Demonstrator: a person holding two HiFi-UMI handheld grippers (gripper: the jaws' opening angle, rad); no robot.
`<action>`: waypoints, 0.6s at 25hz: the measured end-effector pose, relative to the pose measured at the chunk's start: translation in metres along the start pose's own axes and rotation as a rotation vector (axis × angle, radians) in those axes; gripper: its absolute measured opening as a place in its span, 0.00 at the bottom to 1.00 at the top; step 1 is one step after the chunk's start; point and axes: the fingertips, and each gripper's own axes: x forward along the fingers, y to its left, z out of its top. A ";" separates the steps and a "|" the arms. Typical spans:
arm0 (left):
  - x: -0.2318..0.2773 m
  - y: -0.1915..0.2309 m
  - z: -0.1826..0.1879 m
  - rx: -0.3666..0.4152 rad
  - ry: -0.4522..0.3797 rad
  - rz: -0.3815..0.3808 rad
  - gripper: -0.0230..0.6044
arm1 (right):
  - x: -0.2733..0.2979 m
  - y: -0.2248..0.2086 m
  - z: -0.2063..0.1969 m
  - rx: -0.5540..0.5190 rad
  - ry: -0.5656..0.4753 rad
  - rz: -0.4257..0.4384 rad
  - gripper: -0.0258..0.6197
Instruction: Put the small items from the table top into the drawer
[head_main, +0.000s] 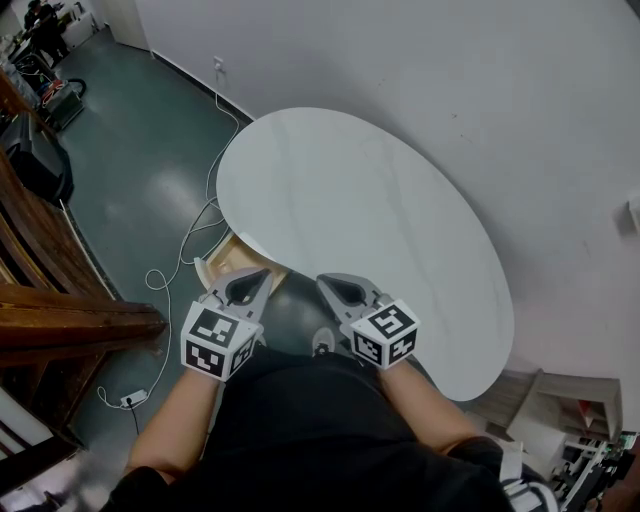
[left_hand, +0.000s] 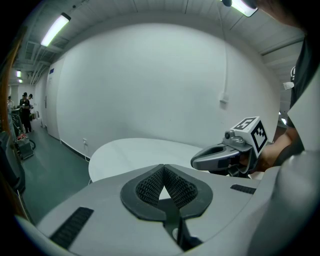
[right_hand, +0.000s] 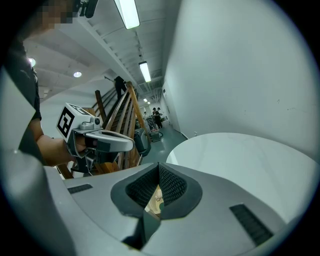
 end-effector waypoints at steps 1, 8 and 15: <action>0.000 0.000 0.000 0.000 0.001 0.000 0.06 | 0.000 0.000 0.000 0.000 0.002 0.001 0.05; -0.001 0.003 0.002 -0.001 0.000 0.004 0.06 | 0.003 0.001 0.002 -0.001 0.002 0.004 0.05; 0.001 0.006 0.000 -0.004 0.002 0.005 0.06 | 0.005 -0.001 0.002 0.003 0.000 0.006 0.05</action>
